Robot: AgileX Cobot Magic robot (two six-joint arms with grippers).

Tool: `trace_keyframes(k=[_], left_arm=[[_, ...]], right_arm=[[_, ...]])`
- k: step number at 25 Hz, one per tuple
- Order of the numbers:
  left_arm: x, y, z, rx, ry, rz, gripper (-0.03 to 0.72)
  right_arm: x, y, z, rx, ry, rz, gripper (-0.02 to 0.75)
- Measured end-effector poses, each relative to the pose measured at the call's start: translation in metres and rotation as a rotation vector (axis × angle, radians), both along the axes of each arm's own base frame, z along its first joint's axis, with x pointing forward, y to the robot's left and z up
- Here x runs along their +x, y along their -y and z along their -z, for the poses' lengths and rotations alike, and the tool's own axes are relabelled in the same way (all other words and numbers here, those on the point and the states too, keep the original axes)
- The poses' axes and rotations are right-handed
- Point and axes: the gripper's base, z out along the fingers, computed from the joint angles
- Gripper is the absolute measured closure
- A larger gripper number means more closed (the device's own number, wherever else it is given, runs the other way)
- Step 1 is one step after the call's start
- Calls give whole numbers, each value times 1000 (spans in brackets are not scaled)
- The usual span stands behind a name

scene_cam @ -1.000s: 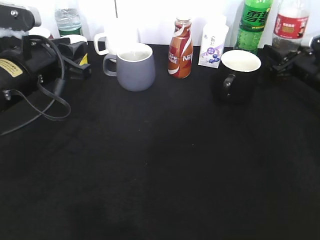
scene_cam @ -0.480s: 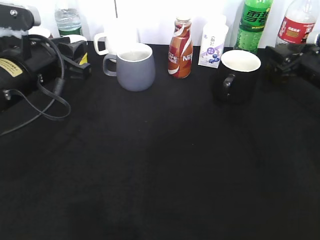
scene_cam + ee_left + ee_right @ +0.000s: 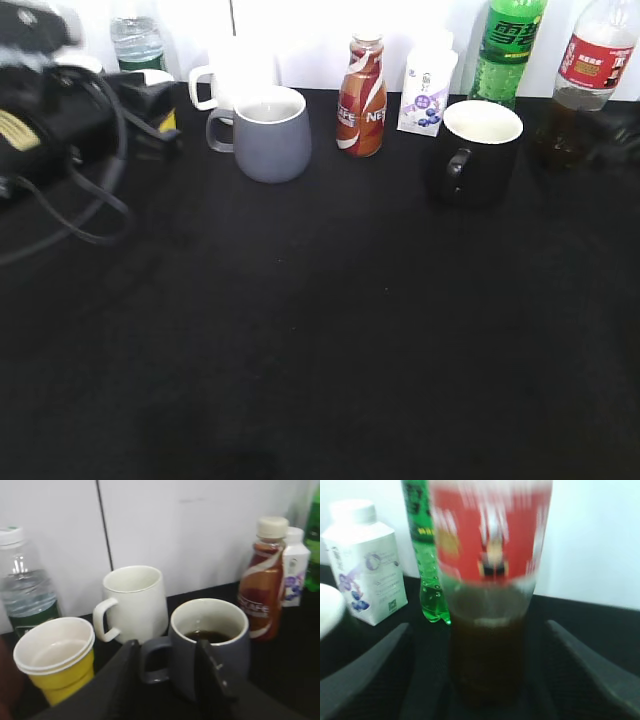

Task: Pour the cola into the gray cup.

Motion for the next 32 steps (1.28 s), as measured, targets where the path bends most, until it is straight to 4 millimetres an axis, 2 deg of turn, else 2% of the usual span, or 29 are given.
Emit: trace_keyframes(k=[3, 5, 8, 10, 13, 15, 17, 19, 20, 22, 25, 26, 28, 30, 32], left_arm=[[-8, -1, -18, 61, -88, 28, 402], [-15, -5, -27, 91, -124, 35, 402], [-34, -13, -40, 126, -195, 58, 402], [-49, -23, -45, 165, -285, 67, 402], [-74, -50, -36, 264, -573, 42, 402], [-97, -66, -29, 327, -824, 27, 402], [-123, -75, -30, 341, -1009, 7, 402], [-146, -83, -41, 325, -1030, -3, 402], [-159, -88, -50, 281, -967, -26, 399], [-191, -101, -60, 214, -818, -70, 346], [-229, -120, -59, 183, -586, -109, 273], [-237, -123, -55, 165, -544, -109, 268], [-244, -125, -50, 154, -504, -113, 266], [-243, -125, -51, 152, -498, -113, 260], [-243, -125, -50, 153, -499, -114, 182]], right_arm=[[-19, 1, -53, -61, -77, 48, 166], [-34, -6, -70, -120, -181, 98, 178], [-60, -39, -87, -215, -371, 107, 182], [-83, -63, -110, -221, -502, 129, 183], [-122, -90, -133, -190, -745, 56, 183], [-144, -91, -138, -165, -905, 38, 183], [-170, -83, -143, -207, -1013, 11, 183], [-197, -76, -157, -216, -965, -51, 183], [-213, -70, -162, -203, -887, -65, 183], [-248, -56, -161, -147, -726, -82, 183], [-285, -41, -132, -113, -571, -91, 183], [-293, -38, -131, -111, -524, -98, 183], [-300, -36, -132, -125, -467, -117, 183], [-303, -36, -121, -146, -560, -127, 183], [-304, -37, -118, -145, -580, -133, 160]])
